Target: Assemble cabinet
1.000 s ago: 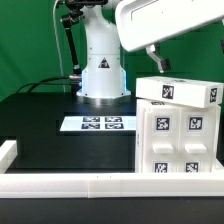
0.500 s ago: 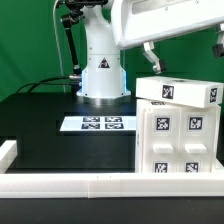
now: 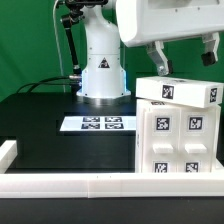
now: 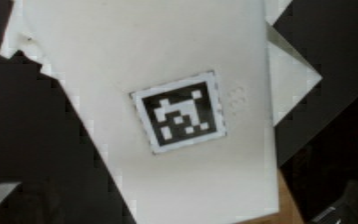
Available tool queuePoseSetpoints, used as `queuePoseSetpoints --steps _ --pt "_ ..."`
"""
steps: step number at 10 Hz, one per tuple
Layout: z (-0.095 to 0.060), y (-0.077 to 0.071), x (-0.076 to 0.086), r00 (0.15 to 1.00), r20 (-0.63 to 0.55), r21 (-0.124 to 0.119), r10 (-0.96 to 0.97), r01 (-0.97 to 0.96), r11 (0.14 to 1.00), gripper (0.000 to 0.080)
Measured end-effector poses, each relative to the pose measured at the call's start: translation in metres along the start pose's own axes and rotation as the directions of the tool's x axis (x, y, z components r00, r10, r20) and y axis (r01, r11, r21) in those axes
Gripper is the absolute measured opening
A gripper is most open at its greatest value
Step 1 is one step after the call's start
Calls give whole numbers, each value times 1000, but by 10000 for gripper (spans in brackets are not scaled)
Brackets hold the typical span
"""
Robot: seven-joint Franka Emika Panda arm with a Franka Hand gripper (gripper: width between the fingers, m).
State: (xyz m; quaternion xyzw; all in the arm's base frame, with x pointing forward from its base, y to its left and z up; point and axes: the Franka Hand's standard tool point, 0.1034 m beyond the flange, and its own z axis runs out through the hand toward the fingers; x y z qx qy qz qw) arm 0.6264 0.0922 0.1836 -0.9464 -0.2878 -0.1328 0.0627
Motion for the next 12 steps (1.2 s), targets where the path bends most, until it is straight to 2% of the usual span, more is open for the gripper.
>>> queuePoseSetpoints --steps 2,9,10,11,12 --pt "5 4 -5 996 14 -1 -89 89 996 797" --pt "24 6 -18 998 42 12 -56 55 998 797" --pt "24 6 -18 999 37 5 -38 38 999 713" --pt "24 7 -18 999 37 4 -13 13 1000 575" --pt "24 7 -18 999 37 4 -13 13 1000 575"
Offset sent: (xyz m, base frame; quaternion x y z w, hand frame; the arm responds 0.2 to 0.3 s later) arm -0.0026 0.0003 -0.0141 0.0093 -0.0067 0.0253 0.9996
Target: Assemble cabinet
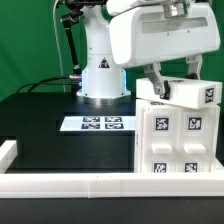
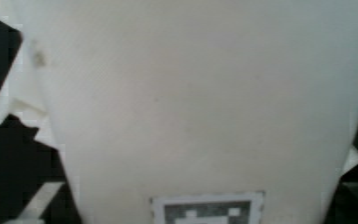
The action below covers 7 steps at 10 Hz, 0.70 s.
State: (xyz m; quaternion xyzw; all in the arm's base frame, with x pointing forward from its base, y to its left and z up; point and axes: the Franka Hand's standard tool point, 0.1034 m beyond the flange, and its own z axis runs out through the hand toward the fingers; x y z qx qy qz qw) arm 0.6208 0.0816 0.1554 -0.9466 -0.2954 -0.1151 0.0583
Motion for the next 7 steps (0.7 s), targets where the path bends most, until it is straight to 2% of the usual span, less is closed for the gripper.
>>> queuePoseSetpoints --steps 1,4,7 --pt "0 0 0 1000 0 0 19 -19 1000 558" --pt "0 1 0 965 -3 -1 263 -263 965 558" --pt "-1 4 -1 847 -48 0 529 -530 848 558"
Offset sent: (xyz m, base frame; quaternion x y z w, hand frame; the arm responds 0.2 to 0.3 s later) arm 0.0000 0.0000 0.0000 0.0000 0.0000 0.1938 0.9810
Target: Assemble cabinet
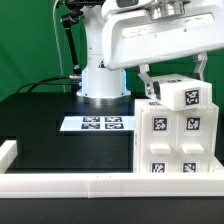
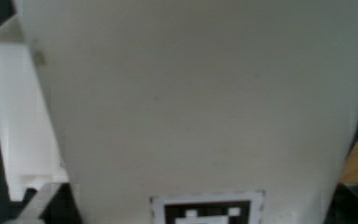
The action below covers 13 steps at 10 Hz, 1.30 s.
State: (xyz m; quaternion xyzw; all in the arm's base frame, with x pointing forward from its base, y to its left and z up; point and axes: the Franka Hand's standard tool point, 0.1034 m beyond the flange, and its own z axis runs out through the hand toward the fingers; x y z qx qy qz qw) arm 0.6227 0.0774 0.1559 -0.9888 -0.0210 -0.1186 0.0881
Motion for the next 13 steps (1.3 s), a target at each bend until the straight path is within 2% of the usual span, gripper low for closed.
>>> queuePoseSetpoints --steps 3,6,8,11,13 --pt "-1 2 3 973 -26 0 229 -229 973 560" --pt "-1 1 1 889 -23 5 457 -457 890 560" --pt "-1 1 1 856 -22 7 517 -517 856 560" --pt "-1 0 1 748 -19 11 663 -663 748 560" --pt "1 -2 -2 610 -10 15 792 -792 610 560"
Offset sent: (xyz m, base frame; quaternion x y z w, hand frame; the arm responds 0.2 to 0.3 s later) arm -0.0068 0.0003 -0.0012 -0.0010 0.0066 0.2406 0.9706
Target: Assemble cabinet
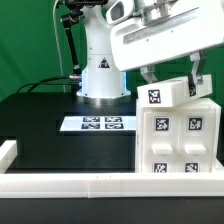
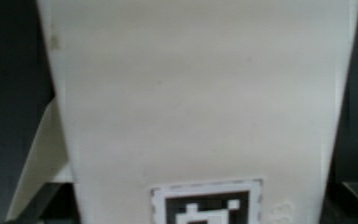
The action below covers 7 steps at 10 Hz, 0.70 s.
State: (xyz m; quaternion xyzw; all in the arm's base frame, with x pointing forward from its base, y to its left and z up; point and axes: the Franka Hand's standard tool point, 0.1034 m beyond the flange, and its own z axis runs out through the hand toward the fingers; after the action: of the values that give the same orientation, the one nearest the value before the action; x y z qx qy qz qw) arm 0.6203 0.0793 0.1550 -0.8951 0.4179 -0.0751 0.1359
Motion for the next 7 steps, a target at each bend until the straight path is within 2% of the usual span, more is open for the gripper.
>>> queuePoseSetpoints --steps 2,3,7 --pt "0 2 -2 984 4 0 175 -175 984 560" --pt "0 2 -2 954 13 5 300 -300 954 560" --pt "0 2 -3 826 30 15 563 -564 826 560"
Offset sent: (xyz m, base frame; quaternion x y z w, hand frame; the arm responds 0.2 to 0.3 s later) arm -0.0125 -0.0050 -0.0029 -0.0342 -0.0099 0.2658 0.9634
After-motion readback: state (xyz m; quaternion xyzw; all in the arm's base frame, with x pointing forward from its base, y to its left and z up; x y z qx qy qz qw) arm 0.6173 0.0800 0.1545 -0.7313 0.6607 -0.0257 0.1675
